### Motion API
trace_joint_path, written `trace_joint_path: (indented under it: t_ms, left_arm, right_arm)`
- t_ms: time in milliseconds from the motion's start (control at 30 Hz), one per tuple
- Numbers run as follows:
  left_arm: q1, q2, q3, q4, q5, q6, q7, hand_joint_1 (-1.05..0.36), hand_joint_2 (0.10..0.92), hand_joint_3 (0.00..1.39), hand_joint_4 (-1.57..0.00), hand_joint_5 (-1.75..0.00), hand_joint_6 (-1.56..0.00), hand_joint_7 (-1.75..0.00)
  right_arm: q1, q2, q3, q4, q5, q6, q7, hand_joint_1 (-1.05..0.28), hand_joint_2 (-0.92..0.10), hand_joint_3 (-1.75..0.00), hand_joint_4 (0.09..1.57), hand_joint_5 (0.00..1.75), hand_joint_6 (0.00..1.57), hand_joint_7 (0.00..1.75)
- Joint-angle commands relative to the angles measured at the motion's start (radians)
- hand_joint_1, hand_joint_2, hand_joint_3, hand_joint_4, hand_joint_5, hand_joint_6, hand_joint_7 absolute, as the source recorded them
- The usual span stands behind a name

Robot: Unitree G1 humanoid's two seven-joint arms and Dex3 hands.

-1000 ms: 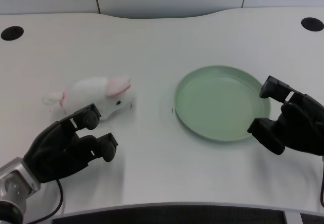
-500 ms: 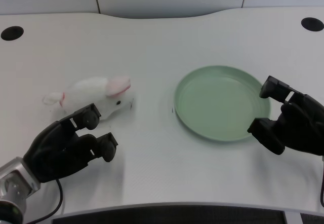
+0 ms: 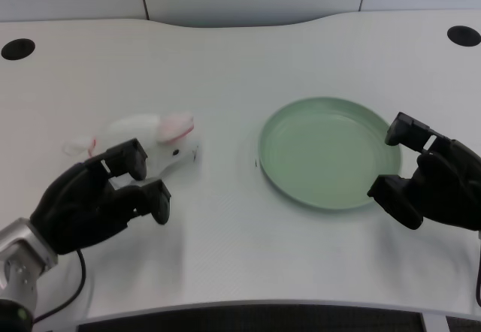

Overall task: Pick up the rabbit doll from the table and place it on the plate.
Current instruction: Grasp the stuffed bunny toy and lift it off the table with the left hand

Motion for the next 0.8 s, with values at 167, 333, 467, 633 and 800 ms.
trace_joint_path:
  t_ms: [167, 333, 467, 633, 800]
  left_arm:
    - [0.054, 0.036, -0.058, -0.350, 0.018, -0.167, 0.061, -0.61, 0.920, 0.06, -0.42, -1.71, -0.52, -1.33]
    - [-0.065, 0.063, -0.074, -0.273, 0.036, -0.442, -0.003, -0.68, 0.905, 0.04, -0.69, -1.04, -0.91, -0.28]
    - [-0.147, 0.094, -0.107, -0.146, 0.258, -0.893, 0.150, -0.73, 0.918, 0.03, -0.74, -0.29, -0.78, -0.01]
    - [-0.226, 0.162, -0.141, 0.035, 0.723, -1.188, 0.626, -0.84, 0.921, 0.17, -0.44, -0.02, -0.47, 0.00]
    - [-0.314, 0.213, -0.354, 0.197, 1.123, -1.014, 1.237, -0.93, 0.921, 0.35, -0.25, 0.00, -0.26, 0.00]
  right_arm:
    - [0.002, -0.013, 0.000, -0.008, -0.005, -0.008, 0.001, -0.59, -0.92, -0.03, 1.03, 1.75, 0.84, 1.75]
    - [0.001, -0.011, -0.002, -0.007, -0.003, -0.016, 0.007, -0.58, -0.92, -0.03, 1.04, 1.75, 0.85, 1.75]
    - [0.001, -0.013, 0.001, -0.009, -0.006, -0.017, 0.007, -0.60, -0.92, -0.04, 1.04, 1.75, 0.86, 1.75]
    - [0.002, -0.011, -0.001, -0.009, -0.004, -0.018, 0.004, -0.60, -0.92, -0.04, 1.05, 1.75, 0.86, 1.75]
    - [0.004, -0.010, -0.002, -0.010, -0.003, -0.018, 0.003, -0.59, -0.91, -0.04, 1.05, 1.75, 0.85, 1.75]
